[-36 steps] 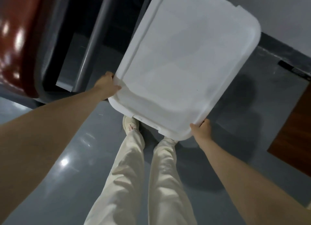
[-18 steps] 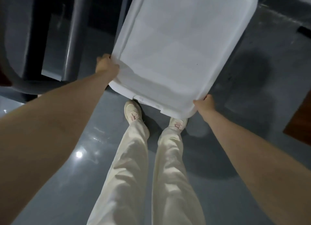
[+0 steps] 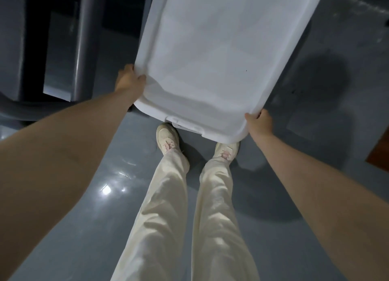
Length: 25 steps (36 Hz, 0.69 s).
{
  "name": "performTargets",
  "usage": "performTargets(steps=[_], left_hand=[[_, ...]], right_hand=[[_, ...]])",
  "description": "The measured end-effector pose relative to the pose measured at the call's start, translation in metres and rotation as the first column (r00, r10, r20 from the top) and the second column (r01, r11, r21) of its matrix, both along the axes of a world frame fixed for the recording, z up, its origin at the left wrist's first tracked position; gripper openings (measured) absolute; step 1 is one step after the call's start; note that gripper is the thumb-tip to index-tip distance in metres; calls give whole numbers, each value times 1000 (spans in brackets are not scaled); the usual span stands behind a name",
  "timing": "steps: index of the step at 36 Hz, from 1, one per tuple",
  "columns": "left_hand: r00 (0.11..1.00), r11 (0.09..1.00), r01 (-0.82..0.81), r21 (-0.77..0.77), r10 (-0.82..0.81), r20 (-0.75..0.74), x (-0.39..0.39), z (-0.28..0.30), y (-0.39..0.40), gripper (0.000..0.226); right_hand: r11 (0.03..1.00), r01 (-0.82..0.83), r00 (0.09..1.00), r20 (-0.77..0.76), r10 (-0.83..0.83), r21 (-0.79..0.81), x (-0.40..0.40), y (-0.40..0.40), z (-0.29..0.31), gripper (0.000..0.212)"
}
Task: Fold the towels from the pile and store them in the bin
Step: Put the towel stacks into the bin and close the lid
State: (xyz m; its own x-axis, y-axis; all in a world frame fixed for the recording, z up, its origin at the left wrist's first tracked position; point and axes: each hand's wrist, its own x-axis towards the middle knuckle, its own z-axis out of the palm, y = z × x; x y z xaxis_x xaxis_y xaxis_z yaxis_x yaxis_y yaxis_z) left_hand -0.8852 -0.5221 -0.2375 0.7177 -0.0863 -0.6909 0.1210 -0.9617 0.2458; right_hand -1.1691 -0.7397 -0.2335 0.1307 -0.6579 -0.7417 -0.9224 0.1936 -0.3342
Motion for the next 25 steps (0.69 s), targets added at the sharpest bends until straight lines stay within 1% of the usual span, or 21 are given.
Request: performTargets(steps=[2, 4, 6, 8, 13, 17, 19, 22, 25], left_hand=[[1000, 1000, 1, 28, -1, -3, -3, -1, 3, 48], [997, 997, -46, 54, 49, -62, -5, -2, 7, 48], [983, 991, -116, 73, 125, -135, -6, -2, 8, 49], [975, 987, -148, 63, 156, -155, -6, -2, 6, 49], [980, 989, -143, 28, 145, -139, -7, -4, 6, 46], [988, 995, -97, 17, 98, -117, -7, -3, 7, 44], [994, 997, -74, 7, 74, -81, -3, -4, 5, 45], [998, 999, -44, -8, 44, -37, 4, -8, 1, 46], [996, 998, -66, -19, 64, -65, 0, -12, 4, 46]], right_hand=[[1000, 19, 1000, 8, -19, -11, 7, -2, 0, 31], [1000, 17, 1000, 11, -17, -3, 12, -6, 0, 27], [1000, -13, 1000, -16, 13, 16, 15, -11, 1, 30], [998, -53, 998, -39, 54, 31, 17, -16, 2, 36], [998, -53, 997, -54, 55, 35, 15, -16, -1, 38], [998, -30, 999, -21, 29, -52, 18, -15, -2, 28], [997, 7, 1000, -2, -8, -73, 27, -17, -3, 28], [999, 17, 1000, -5, -17, -46, 33, -15, -5, 29], [999, -34, 999, -38, 34, 2, 27, -17, -2, 32]])
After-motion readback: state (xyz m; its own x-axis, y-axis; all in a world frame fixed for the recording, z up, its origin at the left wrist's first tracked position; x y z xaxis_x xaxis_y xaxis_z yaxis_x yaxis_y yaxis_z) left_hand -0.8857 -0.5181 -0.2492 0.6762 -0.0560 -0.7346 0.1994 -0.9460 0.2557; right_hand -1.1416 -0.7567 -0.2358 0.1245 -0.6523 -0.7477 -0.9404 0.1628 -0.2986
